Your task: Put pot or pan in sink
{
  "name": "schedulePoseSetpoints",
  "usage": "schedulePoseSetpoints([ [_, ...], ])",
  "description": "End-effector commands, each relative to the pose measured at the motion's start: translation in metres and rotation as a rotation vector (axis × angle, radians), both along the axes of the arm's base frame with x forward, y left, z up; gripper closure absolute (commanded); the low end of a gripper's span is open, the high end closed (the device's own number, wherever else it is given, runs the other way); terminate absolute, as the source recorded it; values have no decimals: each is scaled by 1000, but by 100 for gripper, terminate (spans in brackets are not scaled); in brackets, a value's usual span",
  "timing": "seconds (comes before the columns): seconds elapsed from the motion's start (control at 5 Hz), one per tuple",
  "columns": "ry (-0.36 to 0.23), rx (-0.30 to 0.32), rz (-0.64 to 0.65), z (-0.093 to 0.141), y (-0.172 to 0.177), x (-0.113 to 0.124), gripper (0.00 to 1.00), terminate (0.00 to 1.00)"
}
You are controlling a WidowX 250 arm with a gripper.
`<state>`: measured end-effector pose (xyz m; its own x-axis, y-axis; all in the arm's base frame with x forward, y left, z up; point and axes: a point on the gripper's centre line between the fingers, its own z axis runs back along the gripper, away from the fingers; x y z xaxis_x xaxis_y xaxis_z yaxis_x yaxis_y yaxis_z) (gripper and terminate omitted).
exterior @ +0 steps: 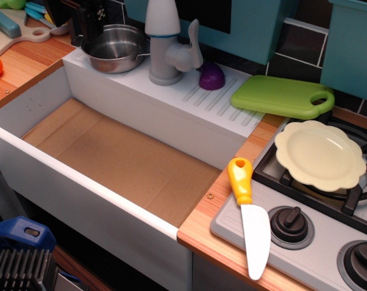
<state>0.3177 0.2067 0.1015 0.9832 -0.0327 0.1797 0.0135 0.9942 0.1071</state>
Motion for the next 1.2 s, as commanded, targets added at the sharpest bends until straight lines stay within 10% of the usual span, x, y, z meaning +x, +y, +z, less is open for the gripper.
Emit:
schedulePoseSetpoints([
  [0.0,0,0,0,0,0,0,0,0],
  [0.6,-197,151,-369,1,-3,7,0,0],
  [1.0,-222,100,-425,-10,-1,20,0,0],
])
